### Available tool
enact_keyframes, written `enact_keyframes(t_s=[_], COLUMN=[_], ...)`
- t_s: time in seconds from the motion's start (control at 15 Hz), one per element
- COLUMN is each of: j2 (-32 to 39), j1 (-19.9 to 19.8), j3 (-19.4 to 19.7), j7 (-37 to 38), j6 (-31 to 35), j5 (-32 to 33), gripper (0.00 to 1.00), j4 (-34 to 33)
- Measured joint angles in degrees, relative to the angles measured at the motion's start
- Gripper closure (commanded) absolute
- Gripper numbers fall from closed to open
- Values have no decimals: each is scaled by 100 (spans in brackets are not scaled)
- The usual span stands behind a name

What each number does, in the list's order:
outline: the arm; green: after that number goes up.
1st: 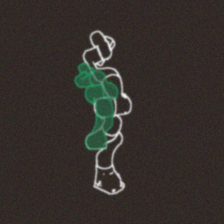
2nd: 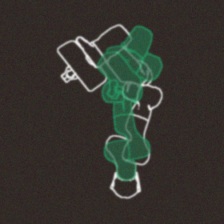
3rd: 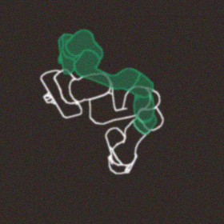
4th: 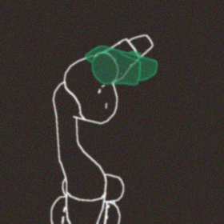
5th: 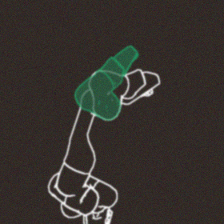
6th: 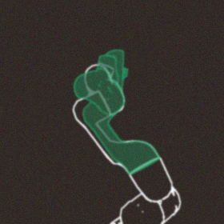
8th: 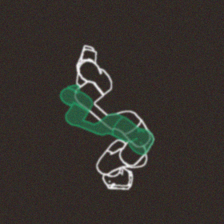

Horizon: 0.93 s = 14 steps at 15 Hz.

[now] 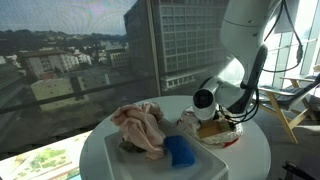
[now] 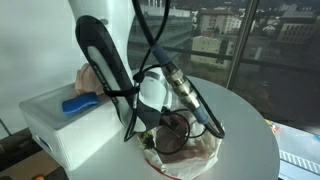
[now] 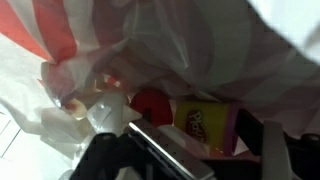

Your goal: Remove the objects in the plastic bag

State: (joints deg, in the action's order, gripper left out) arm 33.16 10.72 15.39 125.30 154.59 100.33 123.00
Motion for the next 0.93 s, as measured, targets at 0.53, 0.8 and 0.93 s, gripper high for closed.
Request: enact_keyframes(t_s=[0.53, 0.8, 0.93], j2=[-21, -161, -255], j1=[34, 36, 34], j3=[-65, -134, -202], j7=[4, -429, -925], j6=[16, 126, 177], j5=[6, -556, -1100], gripper=[90, 87, 86], j4=[14, 110, 206])
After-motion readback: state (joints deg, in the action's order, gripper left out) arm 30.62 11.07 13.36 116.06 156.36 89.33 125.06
